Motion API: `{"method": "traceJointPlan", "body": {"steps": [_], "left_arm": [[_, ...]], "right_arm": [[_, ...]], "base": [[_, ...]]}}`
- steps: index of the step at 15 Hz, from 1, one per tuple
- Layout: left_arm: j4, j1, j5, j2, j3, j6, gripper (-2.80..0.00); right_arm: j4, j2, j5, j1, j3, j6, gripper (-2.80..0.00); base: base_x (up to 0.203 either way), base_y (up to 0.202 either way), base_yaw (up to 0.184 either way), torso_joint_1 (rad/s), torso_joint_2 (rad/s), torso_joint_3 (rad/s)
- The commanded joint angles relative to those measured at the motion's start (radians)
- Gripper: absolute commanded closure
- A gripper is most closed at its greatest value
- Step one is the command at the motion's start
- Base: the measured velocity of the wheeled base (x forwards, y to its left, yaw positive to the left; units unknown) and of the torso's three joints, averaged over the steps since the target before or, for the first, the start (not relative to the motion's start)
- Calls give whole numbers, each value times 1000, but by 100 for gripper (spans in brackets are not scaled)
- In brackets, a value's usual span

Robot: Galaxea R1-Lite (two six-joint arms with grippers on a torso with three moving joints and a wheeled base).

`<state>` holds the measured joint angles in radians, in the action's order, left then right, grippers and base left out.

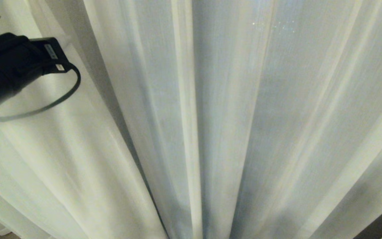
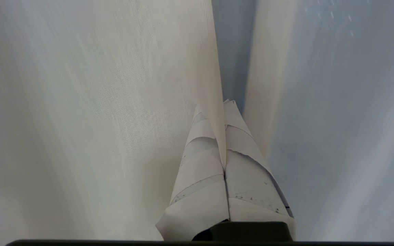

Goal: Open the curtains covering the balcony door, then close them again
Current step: Close the inner curtains on both sides

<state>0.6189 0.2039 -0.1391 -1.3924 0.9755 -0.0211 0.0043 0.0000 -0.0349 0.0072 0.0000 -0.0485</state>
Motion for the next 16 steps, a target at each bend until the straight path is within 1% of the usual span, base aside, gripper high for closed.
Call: {"method": "traceJointPlan", "body": {"steps": [1, 4, 8, 10, 12, 16], "left_arm": [[23, -7, -4, 11, 5, 0, 0], [73, -48, -5, 11, 30, -2, 0], [63, -97, -2, 1, 121, -1, 0], [61, -97, -1, -12, 154, 0, 0], [60, -80, 5, -25, 183, 0, 0], [60, 41, 8, -55, 228, 0, 0]], "right_arm": [[0, 1, 0, 0, -1, -1, 0], [0, 1, 0, 0, 0, -1, 0], [0, 1, 0, 0, 0, -1, 0], [0, 1, 0, 0, -1, -1, 0], [0, 2, 0, 0, -1, -1, 0], [0, 1, 0, 0, 0, -1, 0]], "base": [[0, 0, 0, 0, 0, 0], [0, 0, 0, 0, 0, 0], [0, 0, 0, 0, 0, 0], [0, 0, 0, 0, 0, 0], [0, 0, 0, 0, 0, 0], [0, 0, 0, 0, 0, 0]]}}
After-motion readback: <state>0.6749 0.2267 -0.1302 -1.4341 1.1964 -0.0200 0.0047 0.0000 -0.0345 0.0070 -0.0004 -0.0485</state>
